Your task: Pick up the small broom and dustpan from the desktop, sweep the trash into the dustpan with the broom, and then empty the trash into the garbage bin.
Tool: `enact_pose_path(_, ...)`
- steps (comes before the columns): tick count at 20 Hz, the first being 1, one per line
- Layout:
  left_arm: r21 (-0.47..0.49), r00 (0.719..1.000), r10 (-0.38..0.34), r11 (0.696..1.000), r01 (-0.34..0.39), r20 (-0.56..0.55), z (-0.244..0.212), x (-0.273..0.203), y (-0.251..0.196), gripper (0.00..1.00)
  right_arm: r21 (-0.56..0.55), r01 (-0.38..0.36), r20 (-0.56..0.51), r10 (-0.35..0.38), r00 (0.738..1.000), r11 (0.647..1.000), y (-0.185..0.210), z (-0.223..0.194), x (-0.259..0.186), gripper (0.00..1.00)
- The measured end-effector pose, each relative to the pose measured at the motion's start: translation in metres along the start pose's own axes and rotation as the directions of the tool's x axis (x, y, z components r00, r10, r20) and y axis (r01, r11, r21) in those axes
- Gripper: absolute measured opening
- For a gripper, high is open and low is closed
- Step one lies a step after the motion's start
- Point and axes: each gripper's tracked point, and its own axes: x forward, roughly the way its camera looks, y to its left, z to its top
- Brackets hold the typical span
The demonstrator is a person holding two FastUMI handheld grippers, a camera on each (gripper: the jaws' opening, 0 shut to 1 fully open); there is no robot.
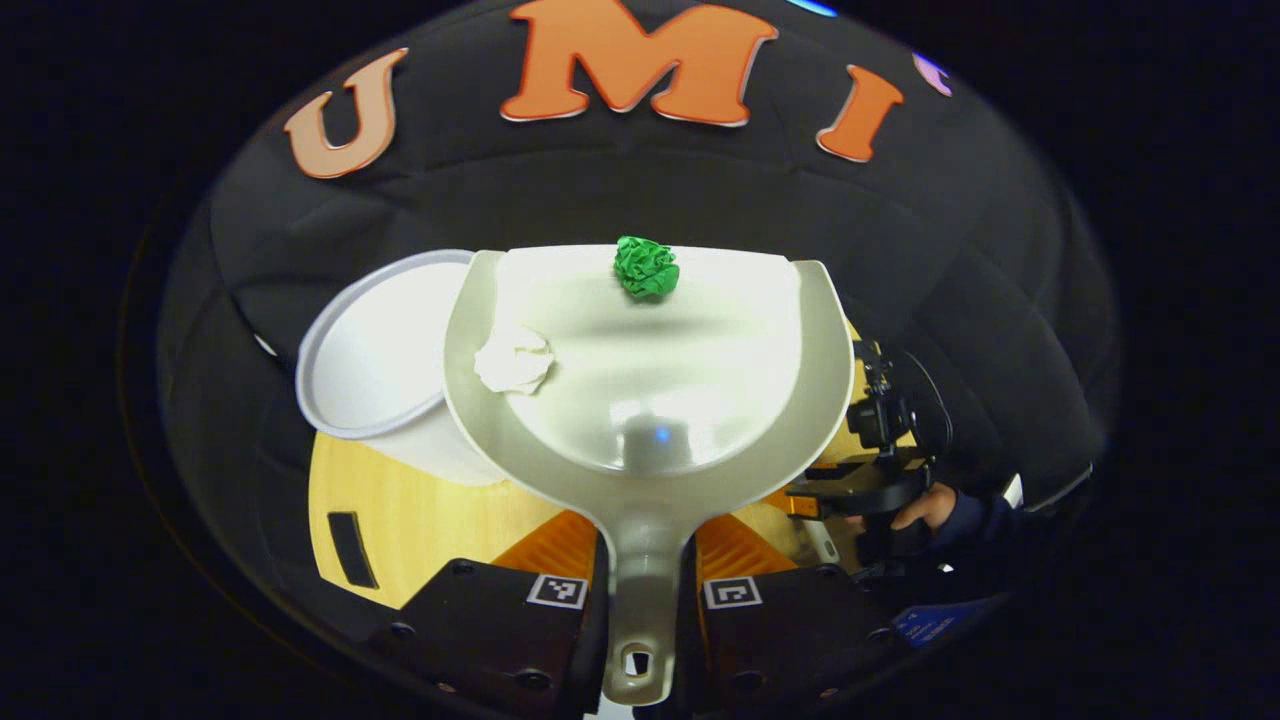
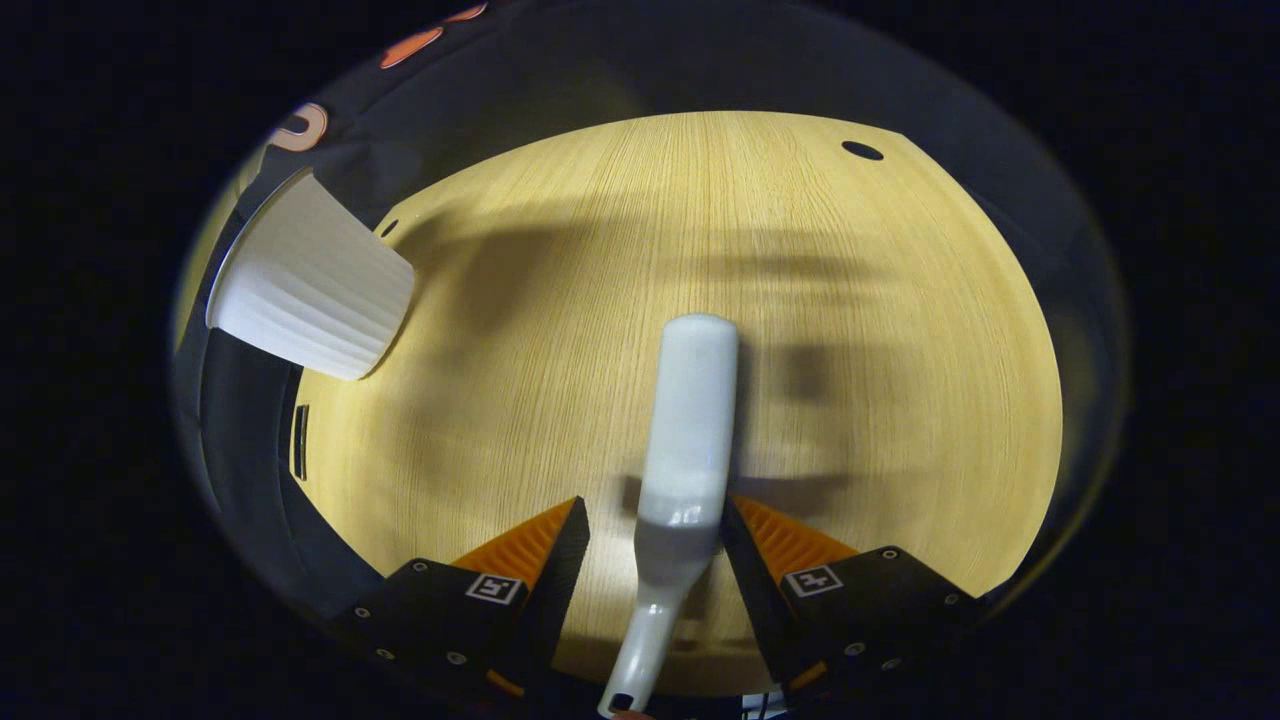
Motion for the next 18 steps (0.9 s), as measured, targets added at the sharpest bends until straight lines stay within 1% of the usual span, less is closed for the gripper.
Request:
enact_pose_path(3,-0.009,0.989,0.150,0.989,-0.150,0.011,0.002,0.012,0.038,0.28,0.004,-0.004,0.019,0.004,1.000,1.000,0.000,0.002,-0.002,0.86)
enact_pose_path(4,-0.021,0.982,0.188,0.982,-0.188,0.011,0.001,0.021,0.047,0.28,0.002,0.000,0.022,0.000,1.000,1.000,-0.002,0.003,-0.002,0.87)
enact_pose_path(5,-0.023,0.973,0.230,0.973,-0.230,0.000,-0.008,0.030,0.050,0.28,0.003,0.004,0.023,-0.004,1.000,1.000,-0.003,0.002,-0.002,0.88)
enact_pose_path(7,0.007,0.948,0.312,0.950,-0.312,-0.056,-0.021,0.052,0.053,0.28,0.011,-0.001,0.025,0.000,1.000,1.000,-0.004,0.005,-0.003,0.89)
enact_pose_path(8,0.055,0.934,0.346,0.938,-0.343,-0.090,-0.029,0.054,0.055,0.28,0.013,-0.004,0.030,0.004,1.000,1.000,-0.003,0.006,-0.004,0.89)
enact_pose_path(9,0.095,0.917,0.380,0.924,-0.370,-0.121,-0.029,0.056,0.045,0.28,0.016,-0.001,0.035,0.000,0.999,1.000,-0.003,0.005,-0.005,0.89)
enact_pose_path(11,0.185,0.882,0.442,0.892,-0.413,-0.161,-0.031,0.062,0.037,0.28,0.027,0.000,0.040,-0.001,0.999,1.000,-0.004,0.009,-0.005,0.90)
enact_pose_path(12,0.235,0.864,0.475,0.870,-0.433,-0.167,-0.029,0.060,0.037,0.28,0.030,0.000,0.046,-0.002,0.999,1.000,-0.006,0.011,-0.005,0.90)
enact_pose_path(13,0.300,0.842,0.508,0.844,-0.445,-0.180,-0.031,0.062,0.033,0.28,0.031,0.004,0.051,-0.006,0.999,1.000,-0.006,0.011,-0.006,0.90)
enact_pose_path(14,0.371,0.814,0.554,0.803,-0.467,-0.174,-0.032,0.065,0.030,0.28,0.034,0.005,0.053,-0.006,0.999,0.999,-0.007,0.011,-0.007,0.90)
enact_pose_path(15,0.458,0.784,0.599,0.750,-0.477,-0.163,-0.031,0.068,0.024,0.28,0.038,0.006,0.052,-0.008,0.999,0.999,-0.007,0.010,-0.009,0.90)
enact_pose_path(16,0.540,0.750,0.644,0.689,-0.484,-0.149,-0.028,0.070,0.019,0.28,0.042,0.006,0.054,-0.009,0.998,0.999,-0.008,0.011,-0.010,0.90)
enact_pose_path(18,0.662,0.694,0.714,0.565,-0.492,-0.095,-0.018,0.071,0.013,0.28,0.047,0.005,0.059,-0.007,0.998,0.999,-0.008,0.012,-0.011,0.91)
